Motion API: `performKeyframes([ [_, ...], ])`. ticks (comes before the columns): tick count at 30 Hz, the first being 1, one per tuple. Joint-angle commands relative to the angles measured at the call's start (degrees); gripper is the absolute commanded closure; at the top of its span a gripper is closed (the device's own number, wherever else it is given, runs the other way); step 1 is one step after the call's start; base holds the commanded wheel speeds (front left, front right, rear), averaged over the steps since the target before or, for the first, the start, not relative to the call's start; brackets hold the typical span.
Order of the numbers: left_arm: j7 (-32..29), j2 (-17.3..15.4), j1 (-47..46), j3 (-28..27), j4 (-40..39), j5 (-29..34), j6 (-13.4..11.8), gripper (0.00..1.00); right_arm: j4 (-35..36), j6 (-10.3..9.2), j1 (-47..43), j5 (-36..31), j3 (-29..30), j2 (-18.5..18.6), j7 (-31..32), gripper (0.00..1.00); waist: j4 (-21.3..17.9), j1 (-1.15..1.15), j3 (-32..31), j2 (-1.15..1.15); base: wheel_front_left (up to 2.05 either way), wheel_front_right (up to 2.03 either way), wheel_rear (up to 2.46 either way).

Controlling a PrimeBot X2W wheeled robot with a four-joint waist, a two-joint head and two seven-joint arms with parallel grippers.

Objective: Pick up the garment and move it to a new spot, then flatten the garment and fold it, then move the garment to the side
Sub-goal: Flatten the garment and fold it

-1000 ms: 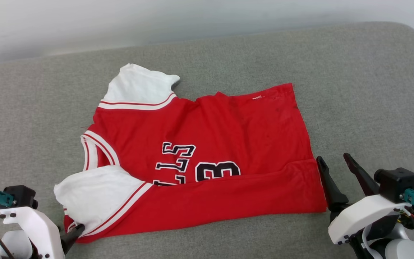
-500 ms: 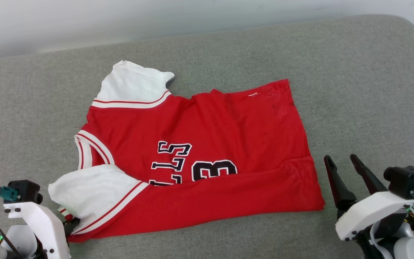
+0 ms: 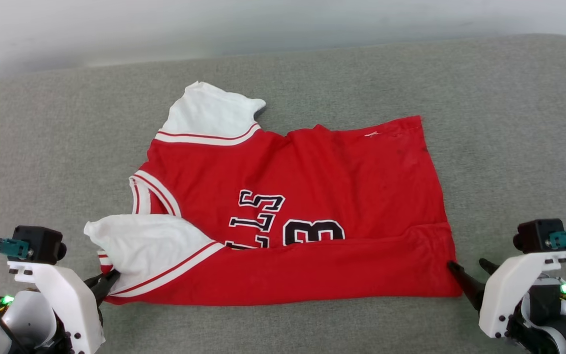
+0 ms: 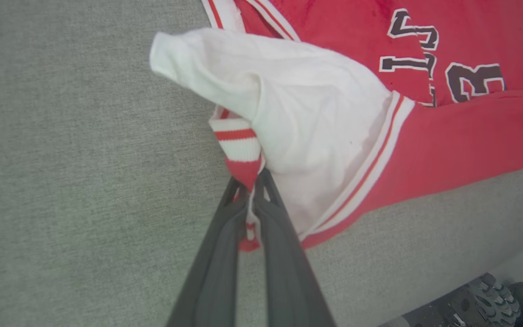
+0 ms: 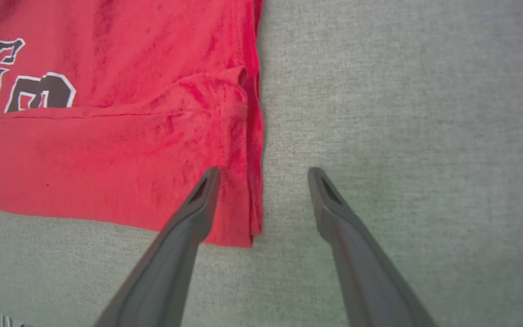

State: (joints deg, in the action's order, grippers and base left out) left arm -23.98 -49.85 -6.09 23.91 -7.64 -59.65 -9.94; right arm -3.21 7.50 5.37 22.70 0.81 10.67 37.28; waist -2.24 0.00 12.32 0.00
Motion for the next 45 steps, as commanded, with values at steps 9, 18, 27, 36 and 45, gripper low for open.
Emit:
performKeyframes([
  [9, 0.6, 1.3, -0.7, 1.0, -1.1, 0.7, 0.1, 1.00, -5.3, -0.02, 3.3, 0.7, -3.2, -0.5, 8.0, 0.00, 2.1, 0.00, 2.2, 0.00, 0.00, 0.00, 0.00],
  [18, 2.1, 2.6, 0.7, 1.2, 1.2, 0.1, 0.3, 1.00, -4.7, -0.02, 4.5, 2.0, -3.3, -0.6, 10.3, 1.00, 1.7, 0.00, 0.7, 0.00, 0.00, 0.00, 0.00],
  [27, 3.5, 3.9, 6.1, 1.6, 2.2, -1.7, -1.1, 1.00, -4.9, -0.02, 2.2, 3.5, -4.1, 0.5, 9.9, 1.00, 0.8, 0.00, -6.4, 0.00, 0.00, 0.00, 0.00],
  [36, 4.6, 3.1, 12.4, 0.8, 1.2, -3.4, -3.3, 1.00, -3.1, -0.02, -3.4, 5.2, -3.4, 1.2, 11.9, 1.00, 2.0, 0.00, -10.3, 0.00, 0.00, 0.00, 0.00],
  [45, 5.6, 6.9, 11.7, 2.2, 3.7, -4.6, -1.6, 0.35, -2.2, -0.02, -7.7, 5.5, -3.3, 0.0, 10.8, 0.00, 2.6, 0.00, -10.4, 0.00, 0.00, 0.00, 0.00],
])
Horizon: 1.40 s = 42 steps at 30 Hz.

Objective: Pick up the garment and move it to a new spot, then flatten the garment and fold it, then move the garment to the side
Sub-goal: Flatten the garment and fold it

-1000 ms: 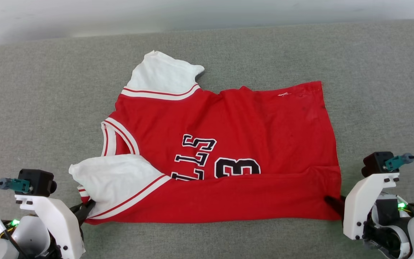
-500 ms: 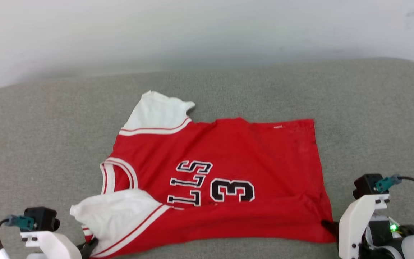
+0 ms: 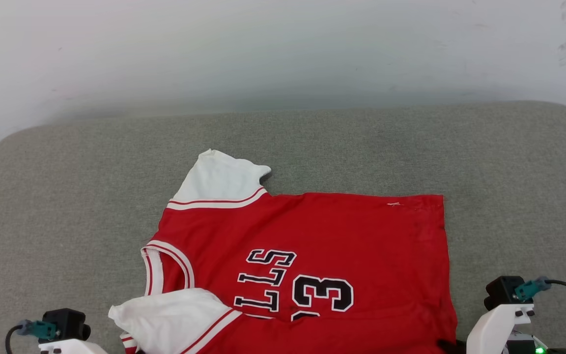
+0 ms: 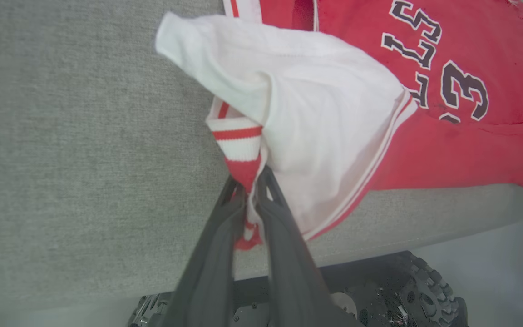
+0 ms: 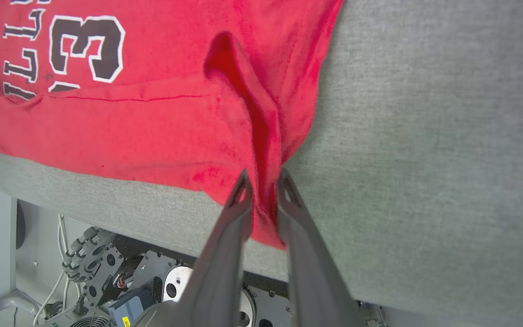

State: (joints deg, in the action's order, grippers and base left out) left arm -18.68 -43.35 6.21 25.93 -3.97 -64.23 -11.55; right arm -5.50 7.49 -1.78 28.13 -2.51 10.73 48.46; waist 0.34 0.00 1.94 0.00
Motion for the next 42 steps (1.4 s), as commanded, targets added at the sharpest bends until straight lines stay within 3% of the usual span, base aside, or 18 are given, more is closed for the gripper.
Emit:
performKeyframes([
  [1, 0.7, 0.7, -1.2, 0.1, 0.6, 0.2, 0.2, 0.00, 0.3, 0.00, -0.7, 0.2, -0.1, -0.2, -1.5, 0.00, 0.0, 0.00, 0.0, 0.00, 0.00, 0.00, 0.00],
  [7, 4.3, 1.7, -3.7, -0.6, 1.9, 2.8, 0.3, 0.00, 3.5, 0.00, 0.1, -2.5, -0.4, -0.4, -14.1, 0.00, -0.7, 0.00, -0.5, 0.00, 0.00, 0.00, 0.00],
  [17, 12.1, 2.9, -10.6, -2.1, 1.0, 10.2, -1.8, 0.00, 6.0, 0.00, 3.6, -7.4, 0.6, -2.1, -33.3, 0.00, -2.6, 0.00, -1.1, 0.00, 0.00, 0.00, 0.00],
  [28, 20.2, 5.2, -23.5, -3.6, 1.3, 18.6, -3.5, 0.00, 13.4, 0.00, 9.5, -14.1, -0.1, -4.8, -41.0, 0.00, -6.4, 0.00, 8.1, 0.00, 0.00, 0.00, 0.00],
  [37, 13.6, 3.1, -38.2, -3.6, 8.8, 17.7, 1.8, 0.00, 15.1, 0.00, 13.7, -16.4, -1.2, -6.9, -42.2, 0.00, -12.3, 0.00, 17.1, 0.00, 0.00, 0.00, 0.00],
  [42, 3.5, 0.7, -45.8, -2.2, 15.7, 14.4, 6.7, 0.00, 14.2, 0.00, 14.6, -15.8, -1.5, -7.5, -42.9, 0.00, -15.4, 0.00, 20.1, 0.00, 0.00, 0.00, 0.00],
])
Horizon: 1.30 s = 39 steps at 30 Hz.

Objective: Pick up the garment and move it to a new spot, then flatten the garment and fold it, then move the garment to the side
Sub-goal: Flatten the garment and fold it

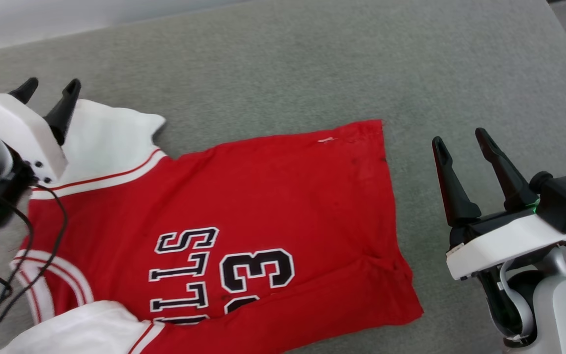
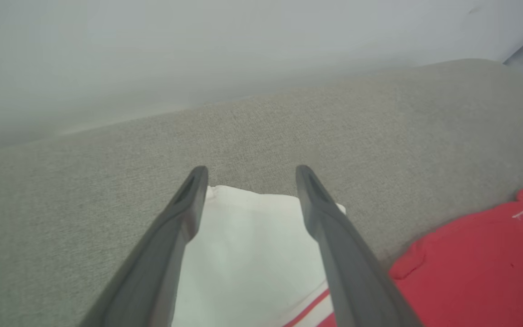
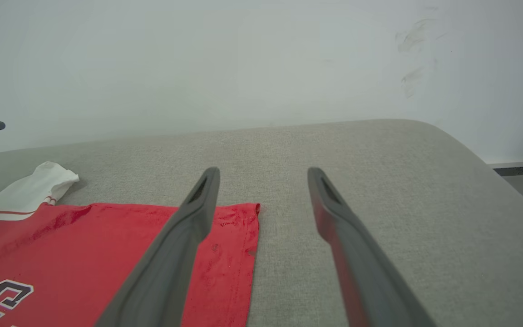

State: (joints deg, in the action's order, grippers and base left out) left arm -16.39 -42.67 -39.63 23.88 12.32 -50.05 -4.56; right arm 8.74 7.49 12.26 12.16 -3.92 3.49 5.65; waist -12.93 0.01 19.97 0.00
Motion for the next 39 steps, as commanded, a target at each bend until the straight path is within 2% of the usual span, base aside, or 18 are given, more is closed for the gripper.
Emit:
performKeyframes([
  [1, -1.7, -0.6, -1.2, 0.3, 0.9, -0.6, 0.5, 0.00, -0.3, 0.00, 0.6, 0.5, -0.1, -0.4, -0.1, 0.00, -2.7, -0.01, 2.5, 0.00, 0.00, 0.00, 0.00],
  [5, -13.7, -3.6, -5.2, 2.5, 5.3, -2.7, 2.5, 0.00, -1.2, 0.00, 0.6, 1.3, -0.3, -0.6, -0.6, 0.00, -4.9, -0.01, 3.8, 0.00, 0.00, 0.00, 0.00],
  [8, -20.8, -5.5, -7.2, 3.6, 7.9, -3.7, 2.6, 0.00, -1.9, 0.00, 0.4, 1.9, -0.6, -0.7, -1.0, 0.00, -6.1, -0.01, 4.7, 0.00, 0.00, 0.00, 0.00],
  [12, -26.6, -7.4, -8.4, 4.3, 11.2, -4.5, 2.0, 0.00, -2.8, 0.00, 0.4, 3.6, -1.4, -0.7, -1.8, 0.00, -7.4, -0.01, 6.0, 0.00, 0.00, 0.00, 0.00],
  [16, -30.4, -7.6, -8.0, 5.2, 14.3, -5.3, 1.5, 0.00, -4.0, 0.00, 0.6, 5.1, -2.1, -0.7, -2.5, 0.00, -8.1, -0.01, 7.1, 0.00, 0.00, 0.00, 0.00],
  [20, -34.9, -5.9, -5.9, 7.3, 16.3, -6.7, 1.5, 0.02, -5.1, 0.00, 0.9, 6.1, -2.4, -0.7, -2.6, 0.00, -8.2, -0.01, 7.7, 0.00, 0.00, 0.00, 0.00],
  [21, -35.4, -5.2, -5.4, 7.5, 16.4, -7.1, 1.3, 0.53, -5.2, 0.00, 1.1, 6.5, -2.4, -0.7, -2.6, 0.00, -8.1, -0.01, 7.8, 0.00, 0.00, 0.00, 0.00],
  [22, -35.8, -4.6, -5.0, 7.8, 16.4, -7.4, 1.4, 0.87, -5.5, 0.00, 1.2, 6.5, -2.5, -0.7, -2.5, 0.00, -8.0, -0.01, 7.7, 0.00, 0.00, 0.00, 0.00],
  [23, -35.8, -4.1, -4.7, 8.1, 16.2, -7.5, 1.5, 1.00, -5.7, 0.00, 1.3, 6.9, -2.8, -0.7, -2.4, 0.00, -7.9, -0.01, 7.7, 0.00, 0.00, 0.00, 0.00],
  [27, -33.7, -2.7, -4.9, 8.1, 16.8, -7.5, 2.4, 1.00, -6.6, 0.00, 2.0, 7.8, -2.7, -0.7, -1.9, 0.00, -7.0, -0.01, 6.8, 0.00, 0.00, 0.00, 0.00],
  [31, -28.5, -1.4, -6.9, 7.6, 17.2, -5.9, 4.0, 1.00, -8.8, 0.00, 3.6, 8.8, -2.2, -0.6, -0.4, 0.00, -5.4, -0.01, 4.9, 0.00, 0.00, 0.00, 0.00],
  [39, -16.7, 2.6, -11.8, 7.3, 17.9, -2.0, 6.5, 1.00, -20.2, 0.00, 11.5, 12.5, -0.8, 1.1, 5.8, 0.00, 0.3, -0.01, 1.7, 0.00, 0.00, 0.00, 0.00],
])
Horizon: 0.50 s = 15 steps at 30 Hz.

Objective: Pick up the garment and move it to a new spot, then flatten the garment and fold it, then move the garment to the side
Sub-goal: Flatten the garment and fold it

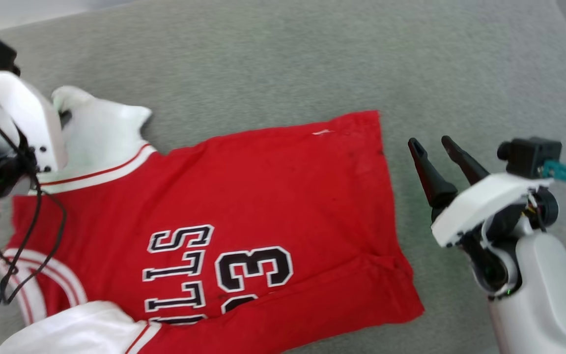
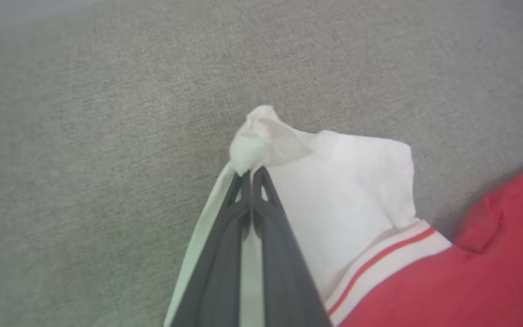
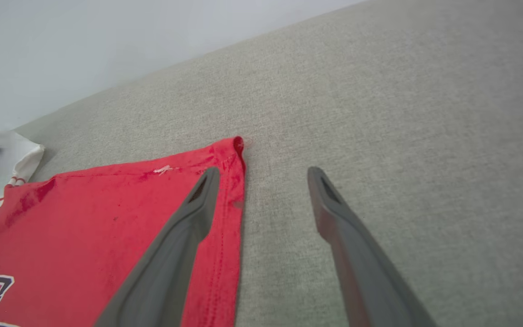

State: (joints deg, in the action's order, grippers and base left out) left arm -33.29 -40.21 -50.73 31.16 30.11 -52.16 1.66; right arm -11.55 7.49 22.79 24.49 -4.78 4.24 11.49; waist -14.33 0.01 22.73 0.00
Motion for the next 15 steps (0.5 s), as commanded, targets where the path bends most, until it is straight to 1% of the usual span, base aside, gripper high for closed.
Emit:
performKeyframes([
  [1, 1.2, 0.7, -1.1, 0.4, 0.3, 0.8, 0.3, 1.00, -1.9, 0.00, 2.2, 0.5, 0.2, 0.9, 1.3, 0.00, 2.5, -0.01, -1.2, 0.00, 0.00, 0.00, 0.00],
  [3, 2.8, 1.8, -2.2, 1.0, 0.1, 2.1, 0.6, 1.00, -5.1, 0.00, 4.8, 1.7, 0.3, 1.8, 3.5, 0.00, 4.1, -0.01, -1.5, 0.00, 0.00, 0.00, 0.00],
  [7, 4.4, 3.4, -3.7, 1.9, -0.8, 3.1, 1.2, 1.00, -11.1, 0.00, 9.9, 3.5, -0.7, 4.1, 9.7, 0.00, 6.8, -0.01, -1.3, 0.00, 0.00, 0.00, 0.00],
  [12, 5.6, 4.3, -4.7, 2.5, -3.0, 3.9, 1.5, 1.00, -17.1, 0.00, 16.1, 3.7, -2.5, 6.1, 18.3, 0.00, 9.2, -0.01, 0.3, 0.00, 0.00, 0.00, 0.00],
  [13, 5.9, 4.3, -4.7, 2.5, -3.5, 4.1, 1.5, 1.00, -18.1, 0.00, 17.1, 3.6, -3.0, 6.1, 19.6, 0.00, 9.6, -0.01, 0.7, 0.00, 0.00, 0.00, 0.00],
  [15, 6.1, 4.3, -4.7, 2.5, -3.9, 4.0, 1.5, 1.00, -18.9, 0.00, 18.5, 3.2, -3.3, 6.1, 20.2, 0.00, 9.8, -0.01, 1.1, 0.00, 0.00, 0.00, 0.00],
])
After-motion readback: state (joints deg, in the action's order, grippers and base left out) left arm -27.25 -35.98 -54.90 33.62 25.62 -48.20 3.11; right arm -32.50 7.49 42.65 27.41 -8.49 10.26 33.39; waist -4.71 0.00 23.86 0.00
